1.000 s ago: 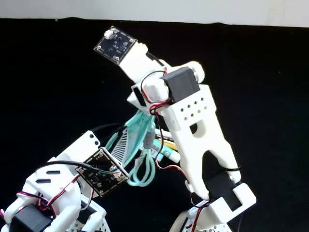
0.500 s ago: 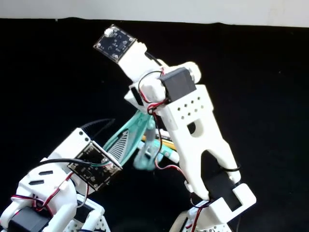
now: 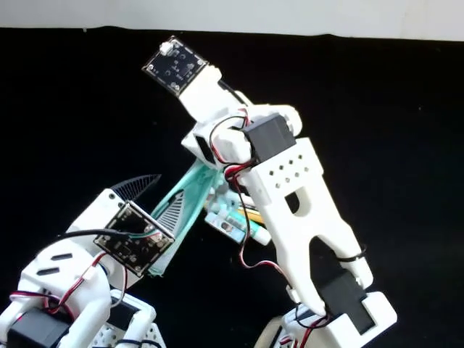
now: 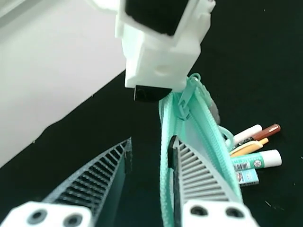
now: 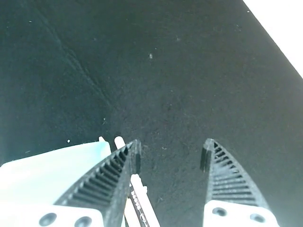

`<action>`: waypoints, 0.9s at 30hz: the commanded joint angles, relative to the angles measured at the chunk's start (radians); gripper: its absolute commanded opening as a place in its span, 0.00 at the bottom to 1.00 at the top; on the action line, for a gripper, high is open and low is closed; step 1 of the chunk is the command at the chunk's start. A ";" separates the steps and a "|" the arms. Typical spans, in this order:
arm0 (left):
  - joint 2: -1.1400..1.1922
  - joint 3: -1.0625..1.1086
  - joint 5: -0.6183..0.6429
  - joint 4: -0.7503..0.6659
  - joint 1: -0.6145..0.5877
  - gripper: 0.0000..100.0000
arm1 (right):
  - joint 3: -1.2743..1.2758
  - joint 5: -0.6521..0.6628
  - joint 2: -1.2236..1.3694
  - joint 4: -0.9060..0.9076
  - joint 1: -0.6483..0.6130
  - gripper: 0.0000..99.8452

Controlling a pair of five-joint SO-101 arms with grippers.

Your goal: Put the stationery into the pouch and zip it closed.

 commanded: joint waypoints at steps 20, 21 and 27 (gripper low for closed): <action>0.018 -0.110 0.163 0.138 -0.171 0.16 | 0.039 -0.063 0.001 0.001 0.042 0.21; 0.018 -0.110 0.196 0.138 -0.171 0.16 | 0.039 -0.069 0.001 0.001 0.041 0.21; 0.018 -0.108 0.399 0.144 -0.171 0.16 | 0.039 -0.075 0.001 0.001 0.018 0.21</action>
